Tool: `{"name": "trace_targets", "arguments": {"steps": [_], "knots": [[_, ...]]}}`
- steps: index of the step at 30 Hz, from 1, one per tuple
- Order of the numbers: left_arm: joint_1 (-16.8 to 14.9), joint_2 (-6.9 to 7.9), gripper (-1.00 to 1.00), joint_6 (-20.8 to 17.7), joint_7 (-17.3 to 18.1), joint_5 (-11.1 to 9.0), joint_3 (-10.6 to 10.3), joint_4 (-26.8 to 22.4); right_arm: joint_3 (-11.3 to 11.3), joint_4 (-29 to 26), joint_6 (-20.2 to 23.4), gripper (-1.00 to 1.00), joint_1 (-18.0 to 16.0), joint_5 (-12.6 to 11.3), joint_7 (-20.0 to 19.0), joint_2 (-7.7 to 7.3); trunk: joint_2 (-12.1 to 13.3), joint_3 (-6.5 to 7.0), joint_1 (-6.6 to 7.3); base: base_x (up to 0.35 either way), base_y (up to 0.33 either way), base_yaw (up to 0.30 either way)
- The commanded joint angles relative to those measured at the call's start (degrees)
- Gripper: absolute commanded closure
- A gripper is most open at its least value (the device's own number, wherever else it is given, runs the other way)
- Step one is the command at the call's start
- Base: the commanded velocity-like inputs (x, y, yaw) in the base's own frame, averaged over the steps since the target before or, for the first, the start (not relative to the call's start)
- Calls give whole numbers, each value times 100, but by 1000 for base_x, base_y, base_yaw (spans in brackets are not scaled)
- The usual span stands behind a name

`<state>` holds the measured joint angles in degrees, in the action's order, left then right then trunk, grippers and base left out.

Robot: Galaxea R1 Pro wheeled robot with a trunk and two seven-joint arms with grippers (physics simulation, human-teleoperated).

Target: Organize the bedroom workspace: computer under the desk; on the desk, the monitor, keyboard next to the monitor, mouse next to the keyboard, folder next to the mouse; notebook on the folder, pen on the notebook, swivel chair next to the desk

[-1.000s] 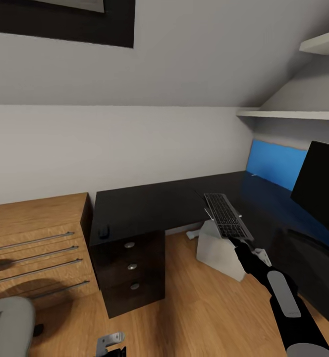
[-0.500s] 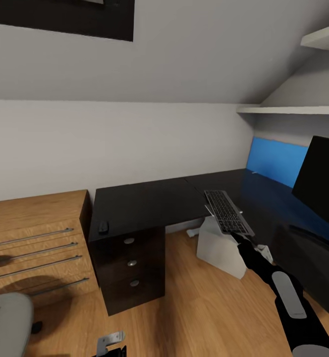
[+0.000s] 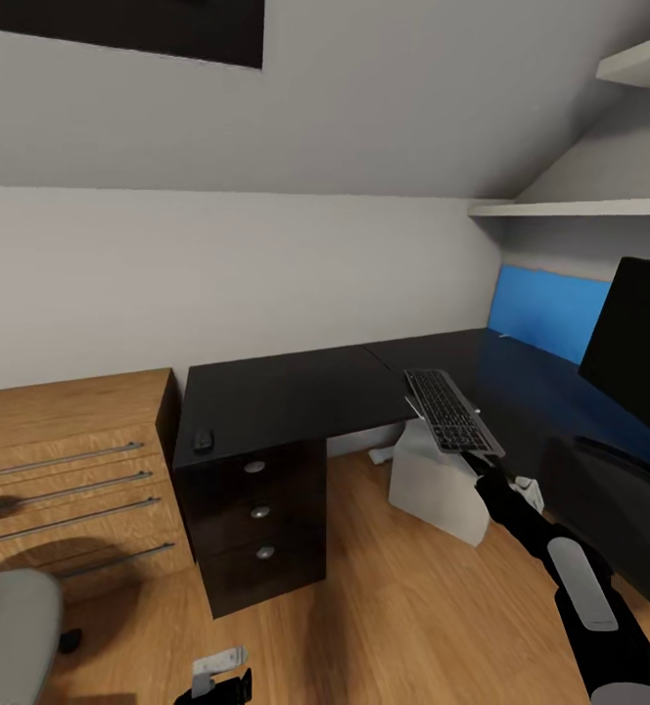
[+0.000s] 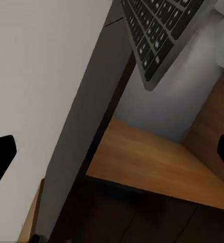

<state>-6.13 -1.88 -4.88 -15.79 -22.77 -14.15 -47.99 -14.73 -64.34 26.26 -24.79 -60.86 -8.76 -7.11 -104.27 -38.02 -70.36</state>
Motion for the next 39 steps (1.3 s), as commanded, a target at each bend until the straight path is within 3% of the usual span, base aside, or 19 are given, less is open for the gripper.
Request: {"name": "trace_targets", "arguments": {"steps": [1,20,33,39], "knots": [[-3,4,-100,-13,-44,-41,-28,-9,-12,4,36,-100,-3,-19,-40,1,-44,-24,-22,0,0,0],[-3,4,-100,38,-46,-44,-64,-9,-37,122,-68,-100,62,-23,-125,0,-806,-365,-439,0,0,0],[-3,-4,-100,38,-55,-44,-70,-3,-54,109,-442,-100,62,-45,-131,16,-1328,-599,-725,0,0,0],[-3,-12,-100,39,-71,-44,-158,46,-379,107,-418,-100,62,-91,-116,22,-1568,-706,-857,0,0,0]]}}
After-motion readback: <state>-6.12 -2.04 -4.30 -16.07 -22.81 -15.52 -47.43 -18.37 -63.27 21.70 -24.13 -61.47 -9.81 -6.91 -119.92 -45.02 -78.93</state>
